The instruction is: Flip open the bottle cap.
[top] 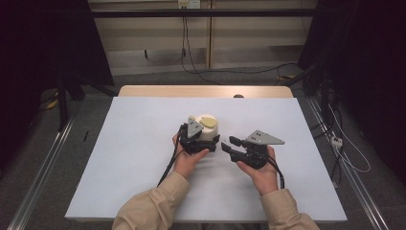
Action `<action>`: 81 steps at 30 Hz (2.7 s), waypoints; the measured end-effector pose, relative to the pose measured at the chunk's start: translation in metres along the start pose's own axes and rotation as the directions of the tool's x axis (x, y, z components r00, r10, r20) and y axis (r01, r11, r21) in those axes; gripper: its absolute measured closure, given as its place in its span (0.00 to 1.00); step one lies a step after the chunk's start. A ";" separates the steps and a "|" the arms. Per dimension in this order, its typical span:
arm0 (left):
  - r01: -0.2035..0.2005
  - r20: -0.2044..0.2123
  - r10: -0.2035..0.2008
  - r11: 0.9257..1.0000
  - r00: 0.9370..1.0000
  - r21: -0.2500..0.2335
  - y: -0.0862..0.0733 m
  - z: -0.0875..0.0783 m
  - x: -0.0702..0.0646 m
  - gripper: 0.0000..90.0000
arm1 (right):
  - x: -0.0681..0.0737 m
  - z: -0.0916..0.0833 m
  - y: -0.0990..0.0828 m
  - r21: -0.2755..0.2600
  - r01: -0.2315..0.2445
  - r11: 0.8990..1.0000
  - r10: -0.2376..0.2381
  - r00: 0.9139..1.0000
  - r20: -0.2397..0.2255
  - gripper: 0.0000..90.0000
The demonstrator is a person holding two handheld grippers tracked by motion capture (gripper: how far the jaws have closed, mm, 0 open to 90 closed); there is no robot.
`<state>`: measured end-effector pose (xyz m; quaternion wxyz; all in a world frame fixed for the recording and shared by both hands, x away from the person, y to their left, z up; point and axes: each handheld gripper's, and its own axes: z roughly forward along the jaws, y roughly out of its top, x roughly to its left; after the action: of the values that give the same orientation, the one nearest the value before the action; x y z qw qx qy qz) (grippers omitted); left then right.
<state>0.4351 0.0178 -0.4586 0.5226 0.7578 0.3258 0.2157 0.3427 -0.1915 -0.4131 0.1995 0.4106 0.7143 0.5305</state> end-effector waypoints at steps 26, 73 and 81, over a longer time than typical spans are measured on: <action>0.002 -0.002 -0.002 1.000 1.000 -0.002 0.000 0.000 -0.001 0.05 | 0.002 0.020 0.024 0.009 0.006 1.000 -0.006 0.999 -0.043 1.00; -0.012 -0.001 0.012 1.000 1.000 0.009 0.000 0.000 0.000 0.05 | -0.008 0.040 0.038 0.067 0.039 0.997 -0.039 0.999 -0.006 1.00; -0.012 -0.001 0.012 1.000 1.000 0.008 0.000 0.000 0.000 0.05 | -0.008 0.041 0.039 0.066 0.039 0.997 -0.038 0.999 -0.007 1.00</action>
<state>0.4346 0.0178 -0.4587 0.5179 0.7617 0.3226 0.2178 0.3911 -0.1695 -0.3934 0.1941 0.4017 0.7396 0.5039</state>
